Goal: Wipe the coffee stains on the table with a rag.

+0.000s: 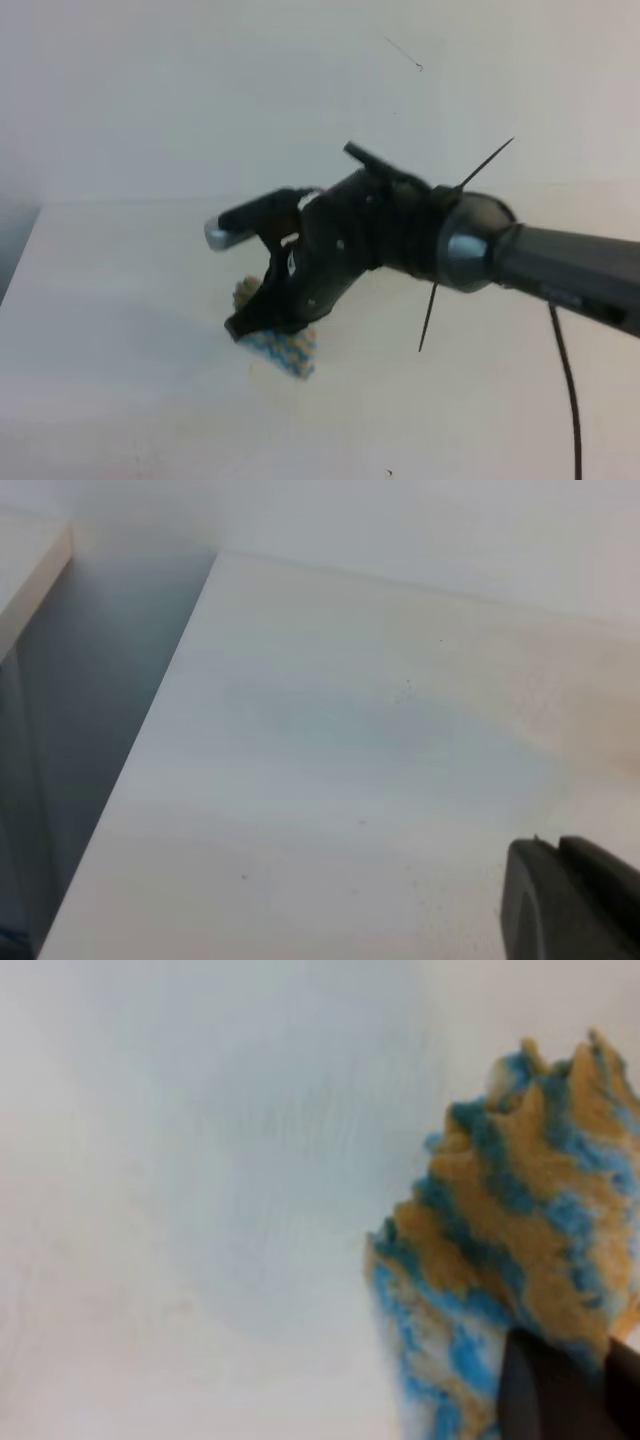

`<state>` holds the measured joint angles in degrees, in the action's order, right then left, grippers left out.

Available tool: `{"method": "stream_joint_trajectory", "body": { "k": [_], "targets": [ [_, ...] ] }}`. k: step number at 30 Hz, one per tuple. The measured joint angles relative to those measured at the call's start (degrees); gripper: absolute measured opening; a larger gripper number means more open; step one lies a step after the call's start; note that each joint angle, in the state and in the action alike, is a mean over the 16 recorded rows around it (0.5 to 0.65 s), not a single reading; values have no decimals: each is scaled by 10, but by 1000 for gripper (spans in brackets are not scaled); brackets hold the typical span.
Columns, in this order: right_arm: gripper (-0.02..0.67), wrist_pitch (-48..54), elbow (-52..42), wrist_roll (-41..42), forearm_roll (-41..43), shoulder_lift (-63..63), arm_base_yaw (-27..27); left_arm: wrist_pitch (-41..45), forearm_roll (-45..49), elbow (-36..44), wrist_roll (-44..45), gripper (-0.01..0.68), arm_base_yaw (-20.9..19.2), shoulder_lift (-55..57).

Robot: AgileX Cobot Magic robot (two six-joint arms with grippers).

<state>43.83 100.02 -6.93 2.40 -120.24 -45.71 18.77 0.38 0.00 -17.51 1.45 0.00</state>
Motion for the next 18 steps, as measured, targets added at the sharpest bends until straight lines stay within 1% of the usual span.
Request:
{"method": "stream_joint_trajectory", "body": {
  "k": [5,9,13,18],
  "targets": [
    [-4,42,-7,-22,86,85,-1,0,0,0,0,-1,0,0],
    [-4,77,-38,-39,158,161,5,0,0,0,0,-1,0,0],
    [-4,78,-104,-51,194,233,23,0,0,0,-1,-1,0,0],
    [-4,7,-225,-64,190,292,55,0,0,0,0,-1,0,0]
  ]
}}
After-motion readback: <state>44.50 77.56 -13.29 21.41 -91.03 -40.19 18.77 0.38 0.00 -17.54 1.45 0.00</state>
